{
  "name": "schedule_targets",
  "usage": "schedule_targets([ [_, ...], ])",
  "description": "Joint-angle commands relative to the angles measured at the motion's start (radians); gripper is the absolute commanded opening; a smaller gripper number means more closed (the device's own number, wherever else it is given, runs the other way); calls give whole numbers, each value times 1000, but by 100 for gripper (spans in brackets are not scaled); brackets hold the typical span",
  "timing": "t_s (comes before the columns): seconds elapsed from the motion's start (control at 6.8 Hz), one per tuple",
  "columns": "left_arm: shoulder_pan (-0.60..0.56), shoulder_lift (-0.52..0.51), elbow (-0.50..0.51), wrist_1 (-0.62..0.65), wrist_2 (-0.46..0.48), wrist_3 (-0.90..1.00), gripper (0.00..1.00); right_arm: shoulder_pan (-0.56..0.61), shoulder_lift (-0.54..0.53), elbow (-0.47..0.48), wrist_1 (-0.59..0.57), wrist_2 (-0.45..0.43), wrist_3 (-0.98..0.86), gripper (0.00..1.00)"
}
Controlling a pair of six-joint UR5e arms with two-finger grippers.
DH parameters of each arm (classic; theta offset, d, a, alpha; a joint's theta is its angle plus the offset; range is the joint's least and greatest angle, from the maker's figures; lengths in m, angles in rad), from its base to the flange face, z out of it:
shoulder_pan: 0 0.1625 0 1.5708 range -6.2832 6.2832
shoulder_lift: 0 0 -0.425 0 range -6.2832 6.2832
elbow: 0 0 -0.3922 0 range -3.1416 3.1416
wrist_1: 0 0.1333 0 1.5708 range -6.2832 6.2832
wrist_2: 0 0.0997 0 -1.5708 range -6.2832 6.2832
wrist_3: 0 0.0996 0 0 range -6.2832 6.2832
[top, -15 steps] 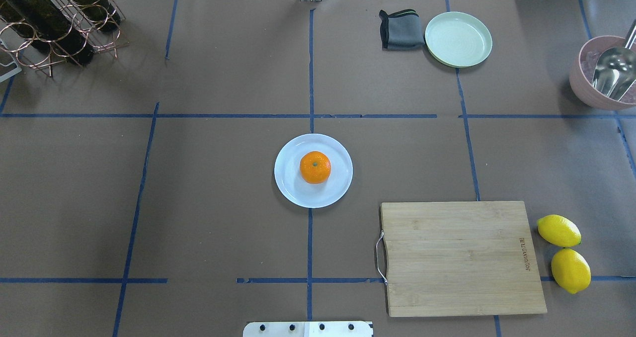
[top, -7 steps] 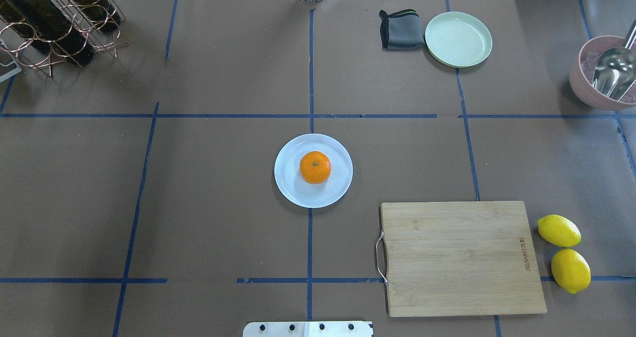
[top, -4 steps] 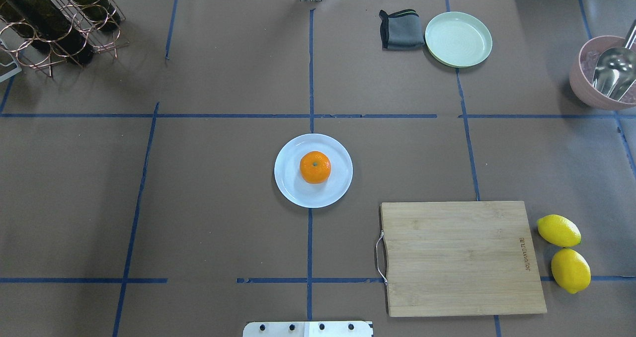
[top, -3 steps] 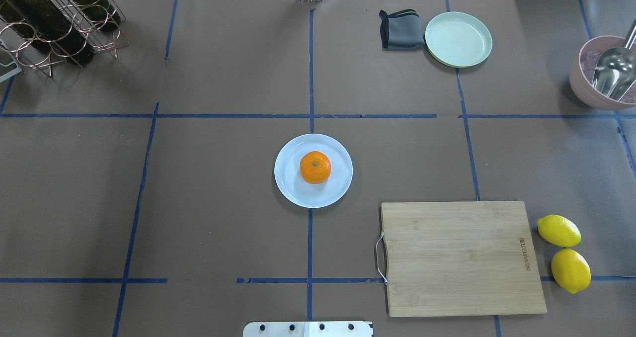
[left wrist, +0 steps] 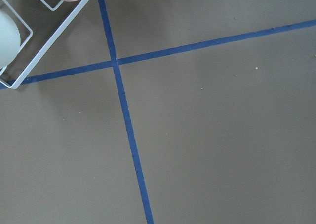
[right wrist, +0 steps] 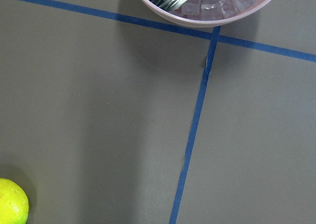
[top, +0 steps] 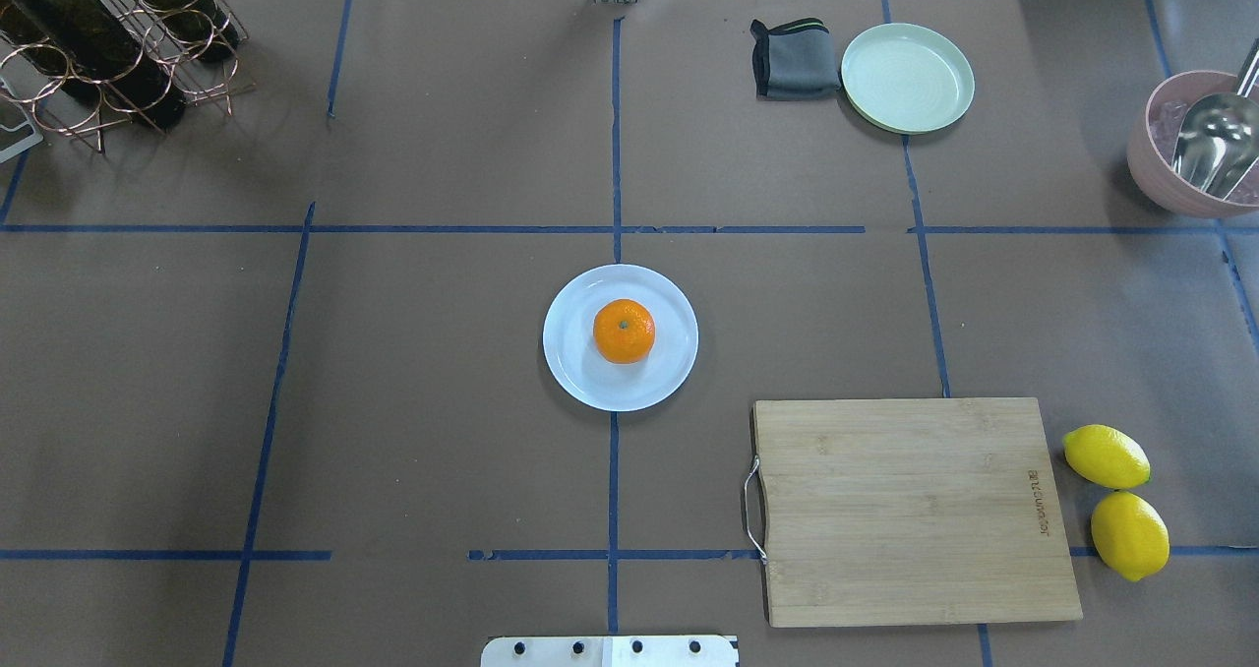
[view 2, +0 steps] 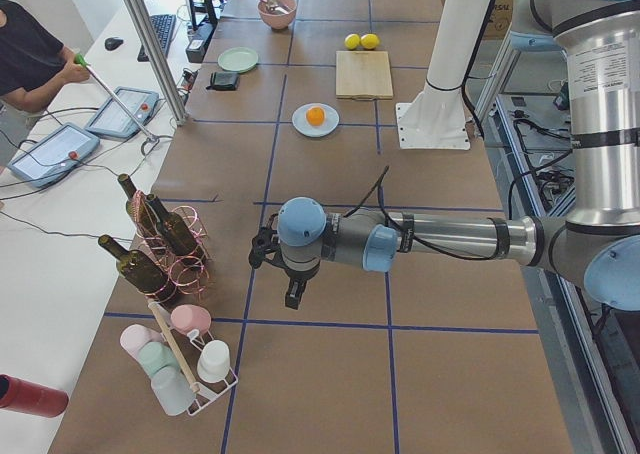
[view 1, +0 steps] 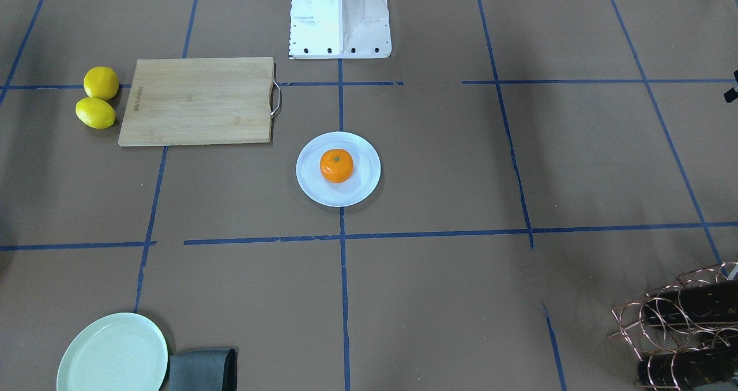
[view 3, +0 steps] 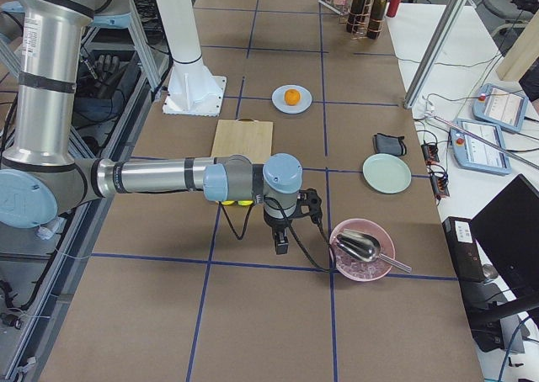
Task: Pick orange to plate
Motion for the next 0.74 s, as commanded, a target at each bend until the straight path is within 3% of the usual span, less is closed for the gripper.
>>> schedule_targets([
  [0.0,12,-7,-15,0,1,0,100,1,8,-1,2,-8,2,100],
  [0.59,32,-17,-14,-4,-1,0,100,-1,11,7,7,7,2,100],
])
